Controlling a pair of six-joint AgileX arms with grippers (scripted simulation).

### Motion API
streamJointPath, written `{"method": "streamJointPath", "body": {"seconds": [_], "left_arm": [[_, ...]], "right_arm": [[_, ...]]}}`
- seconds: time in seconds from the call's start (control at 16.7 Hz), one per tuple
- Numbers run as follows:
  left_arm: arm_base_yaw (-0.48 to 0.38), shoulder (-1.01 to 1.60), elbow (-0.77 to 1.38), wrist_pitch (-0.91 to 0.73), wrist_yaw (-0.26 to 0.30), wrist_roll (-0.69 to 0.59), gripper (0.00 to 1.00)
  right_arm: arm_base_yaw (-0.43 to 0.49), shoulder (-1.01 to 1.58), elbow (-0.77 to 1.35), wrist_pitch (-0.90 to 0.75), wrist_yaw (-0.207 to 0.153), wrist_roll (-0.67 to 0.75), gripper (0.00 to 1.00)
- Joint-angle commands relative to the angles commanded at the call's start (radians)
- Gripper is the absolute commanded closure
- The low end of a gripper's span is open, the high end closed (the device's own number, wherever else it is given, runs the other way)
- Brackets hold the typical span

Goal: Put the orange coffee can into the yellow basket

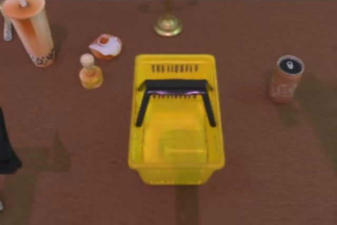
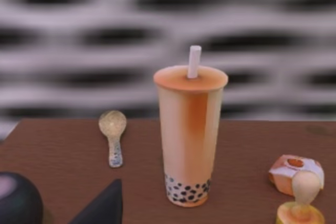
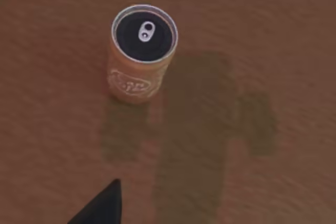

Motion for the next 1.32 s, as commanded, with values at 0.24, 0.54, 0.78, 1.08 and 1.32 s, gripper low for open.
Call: {"method": "streamJointPath", "body": {"seconds": [0.24, 0.54, 0.78, 1.08, 1.32], "left_arm": [[0.0, 0.0, 0.0, 0.0, 0.0, 0.0, 0.0], [0.0, 0.0, 0.0, 0.0, 0.0, 0.0, 0.0], [0.0, 0.0, 0.0, 0.0, 0.0, 0.0, 0.0], [0.0, 0.0, 0.0, 0.0, 0.0, 0.0, 0.0], [0.0, 0.0, 0.0, 0.0, 0.0, 0.0, 0.0]], "right_arm": [[0.037, 0.451, 0.38, -0.253, 0.004, -0.101, 0.0], [0.074, 0.923, 0.801, -0.496, 0.008, -0.204, 0.0], [0.094, 1.165, 1.035, -0.606, 0.009, -0.256, 0.0], [0.101, 1.241, 1.112, -0.638, 0.009, -0.274, 0.0], [0.096, 1.241, 1.106, -0.632, 0.009, -0.273, 0.0]]}}
